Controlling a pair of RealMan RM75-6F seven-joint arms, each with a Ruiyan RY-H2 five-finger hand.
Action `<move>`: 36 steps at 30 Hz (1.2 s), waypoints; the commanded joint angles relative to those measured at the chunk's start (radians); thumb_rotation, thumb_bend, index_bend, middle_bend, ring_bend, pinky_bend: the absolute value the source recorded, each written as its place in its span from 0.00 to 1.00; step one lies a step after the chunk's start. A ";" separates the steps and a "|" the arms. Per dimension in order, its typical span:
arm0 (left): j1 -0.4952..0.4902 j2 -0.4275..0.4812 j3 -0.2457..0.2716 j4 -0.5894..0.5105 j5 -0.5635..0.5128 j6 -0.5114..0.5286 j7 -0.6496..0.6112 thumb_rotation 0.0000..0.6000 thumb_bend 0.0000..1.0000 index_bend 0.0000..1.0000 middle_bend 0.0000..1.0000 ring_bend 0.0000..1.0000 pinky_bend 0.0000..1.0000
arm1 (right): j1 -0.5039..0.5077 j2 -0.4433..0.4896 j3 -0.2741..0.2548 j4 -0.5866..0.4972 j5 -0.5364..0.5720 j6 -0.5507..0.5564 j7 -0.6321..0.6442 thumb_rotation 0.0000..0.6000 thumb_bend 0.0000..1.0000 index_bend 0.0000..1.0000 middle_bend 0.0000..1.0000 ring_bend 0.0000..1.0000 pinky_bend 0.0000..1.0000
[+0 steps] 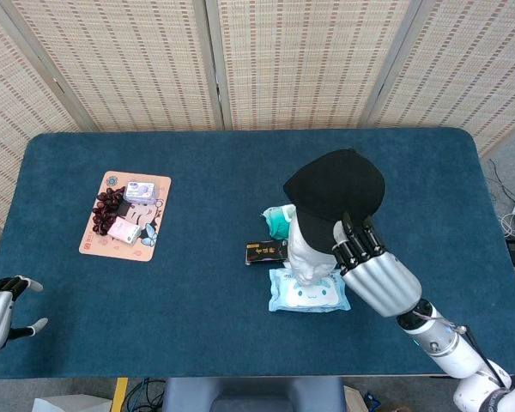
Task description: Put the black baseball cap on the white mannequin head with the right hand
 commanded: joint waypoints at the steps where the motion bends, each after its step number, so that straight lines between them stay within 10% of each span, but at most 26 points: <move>1: -0.001 0.001 -0.001 0.000 -0.004 -0.002 0.001 1.00 0.08 0.41 0.36 0.27 0.41 | -0.015 -0.002 -0.020 0.011 -0.052 0.000 -0.026 1.00 0.47 0.68 0.40 0.24 0.36; 36: -0.003 0.004 -0.004 -0.001 -0.013 -0.008 -0.004 1.00 0.08 0.41 0.36 0.27 0.41 | -0.116 -0.123 -0.105 0.085 -0.224 -0.077 -0.080 1.00 0.47 0.68 0.40 0.24 0.36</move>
